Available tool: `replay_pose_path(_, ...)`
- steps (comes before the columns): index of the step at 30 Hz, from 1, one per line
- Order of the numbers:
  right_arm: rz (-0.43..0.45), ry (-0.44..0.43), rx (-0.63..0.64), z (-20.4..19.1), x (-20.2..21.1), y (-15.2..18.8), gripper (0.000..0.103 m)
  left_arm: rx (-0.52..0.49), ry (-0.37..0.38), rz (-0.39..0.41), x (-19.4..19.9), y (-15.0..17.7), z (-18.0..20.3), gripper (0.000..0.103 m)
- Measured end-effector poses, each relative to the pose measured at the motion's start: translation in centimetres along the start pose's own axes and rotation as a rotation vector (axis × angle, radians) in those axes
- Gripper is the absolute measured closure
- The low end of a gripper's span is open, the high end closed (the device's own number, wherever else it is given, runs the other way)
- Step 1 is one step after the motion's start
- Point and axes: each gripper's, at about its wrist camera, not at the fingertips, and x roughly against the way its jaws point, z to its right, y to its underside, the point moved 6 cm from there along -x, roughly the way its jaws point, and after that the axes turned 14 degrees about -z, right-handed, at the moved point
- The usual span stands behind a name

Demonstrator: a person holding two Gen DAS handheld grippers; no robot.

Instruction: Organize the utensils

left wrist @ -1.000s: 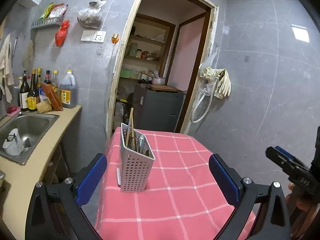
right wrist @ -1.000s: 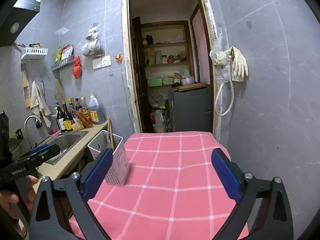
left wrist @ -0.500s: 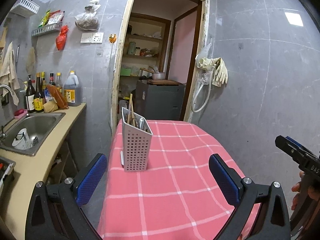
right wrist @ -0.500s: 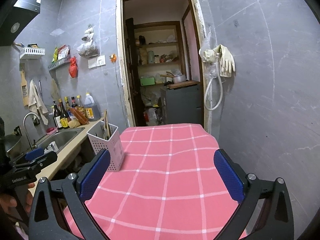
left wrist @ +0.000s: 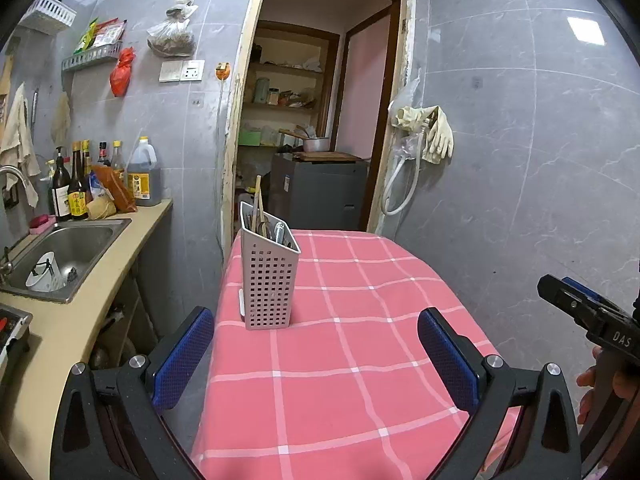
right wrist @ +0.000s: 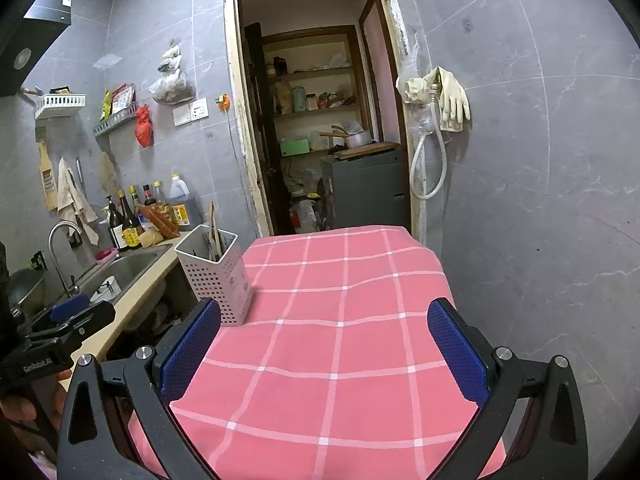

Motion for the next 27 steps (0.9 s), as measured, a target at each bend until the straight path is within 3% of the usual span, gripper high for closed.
replay_pose_path(27,-0.005,0.002,-0.002,0.16,-0.21,-0.07,0.001,-0.011,0.013,-0.021,-0.78,0.26,0.58,0.0)
